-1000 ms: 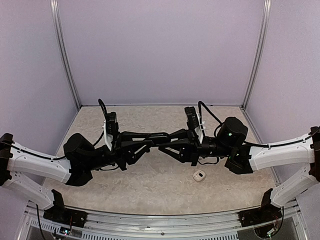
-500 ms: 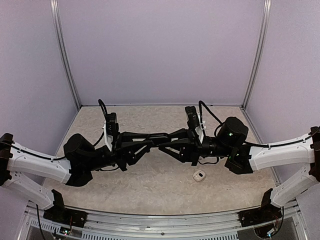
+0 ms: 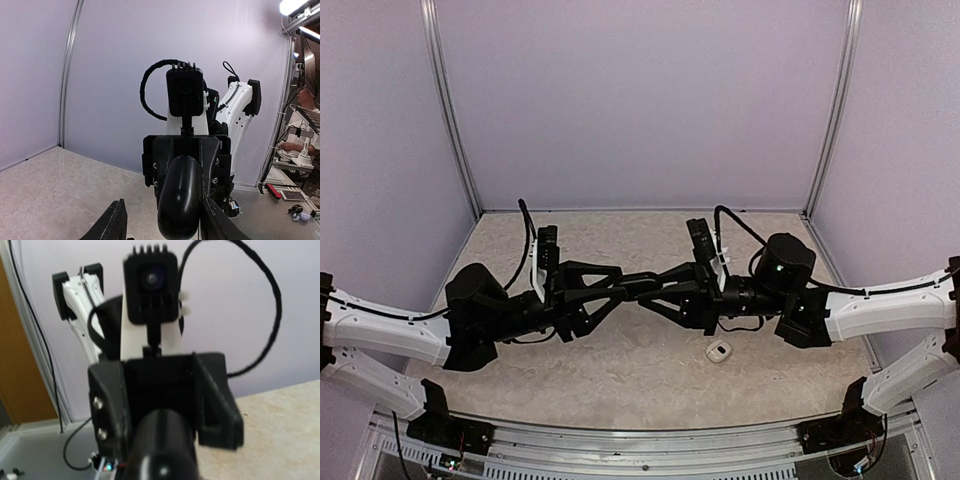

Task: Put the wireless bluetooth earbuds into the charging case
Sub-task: Pass from the left arm to the right, then open the charging case.

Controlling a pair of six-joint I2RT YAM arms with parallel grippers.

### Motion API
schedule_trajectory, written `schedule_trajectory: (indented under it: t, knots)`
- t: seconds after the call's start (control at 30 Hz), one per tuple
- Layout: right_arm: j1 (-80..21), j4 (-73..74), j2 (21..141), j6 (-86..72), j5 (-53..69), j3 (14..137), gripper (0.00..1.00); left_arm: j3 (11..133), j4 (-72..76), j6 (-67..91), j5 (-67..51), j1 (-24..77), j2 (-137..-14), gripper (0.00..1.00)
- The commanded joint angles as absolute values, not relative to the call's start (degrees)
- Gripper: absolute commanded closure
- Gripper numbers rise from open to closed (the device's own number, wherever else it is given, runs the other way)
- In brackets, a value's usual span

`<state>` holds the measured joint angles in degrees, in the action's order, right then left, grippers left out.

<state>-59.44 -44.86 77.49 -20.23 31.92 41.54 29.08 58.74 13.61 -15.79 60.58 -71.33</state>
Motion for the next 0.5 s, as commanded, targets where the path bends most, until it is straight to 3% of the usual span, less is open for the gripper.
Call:
schedule_trajectory:
  t: [0.0,0.47]
  knots:
    - [-59.92,-37.81,74.55,-14.60,30.41,43.26,0.88,31.21,51.76,13.06,-11.86,60.91,-68.48,0.49]
    - [-60.95,-31.18,73.42,-8.07,31.14,43.66,0.87,34.54,49.21,17.01,-9.79,60.80,-72.46,0.56]
